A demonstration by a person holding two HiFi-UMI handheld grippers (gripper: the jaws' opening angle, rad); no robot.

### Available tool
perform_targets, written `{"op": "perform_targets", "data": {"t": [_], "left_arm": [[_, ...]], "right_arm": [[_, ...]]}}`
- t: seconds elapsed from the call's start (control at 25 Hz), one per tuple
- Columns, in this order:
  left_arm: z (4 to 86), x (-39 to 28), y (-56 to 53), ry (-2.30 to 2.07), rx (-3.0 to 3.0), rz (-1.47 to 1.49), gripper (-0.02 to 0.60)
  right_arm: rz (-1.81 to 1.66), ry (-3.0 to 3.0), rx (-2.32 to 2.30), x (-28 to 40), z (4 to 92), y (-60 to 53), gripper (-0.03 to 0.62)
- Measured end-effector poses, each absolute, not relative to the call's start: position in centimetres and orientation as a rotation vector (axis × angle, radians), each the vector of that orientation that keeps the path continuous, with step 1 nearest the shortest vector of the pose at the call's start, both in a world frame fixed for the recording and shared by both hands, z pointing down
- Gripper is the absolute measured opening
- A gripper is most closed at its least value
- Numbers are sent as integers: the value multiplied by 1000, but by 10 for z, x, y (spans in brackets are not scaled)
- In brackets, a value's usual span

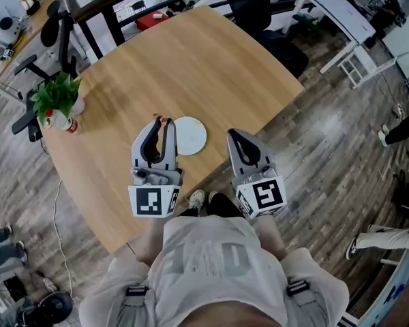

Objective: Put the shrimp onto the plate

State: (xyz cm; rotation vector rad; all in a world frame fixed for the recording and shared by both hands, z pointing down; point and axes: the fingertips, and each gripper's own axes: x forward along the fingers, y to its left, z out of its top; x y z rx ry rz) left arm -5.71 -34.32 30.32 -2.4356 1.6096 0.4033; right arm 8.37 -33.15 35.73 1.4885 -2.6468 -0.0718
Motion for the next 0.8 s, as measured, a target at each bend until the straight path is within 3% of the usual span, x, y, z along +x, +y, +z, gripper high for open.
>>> {"op": "perform_targets", "data": {"t": [0.8], "left_arm": [[337,-35,-406,1700,-2444,178,69]], "right_arm": [[32,-2734,1354,76,379,-408,21]]}}
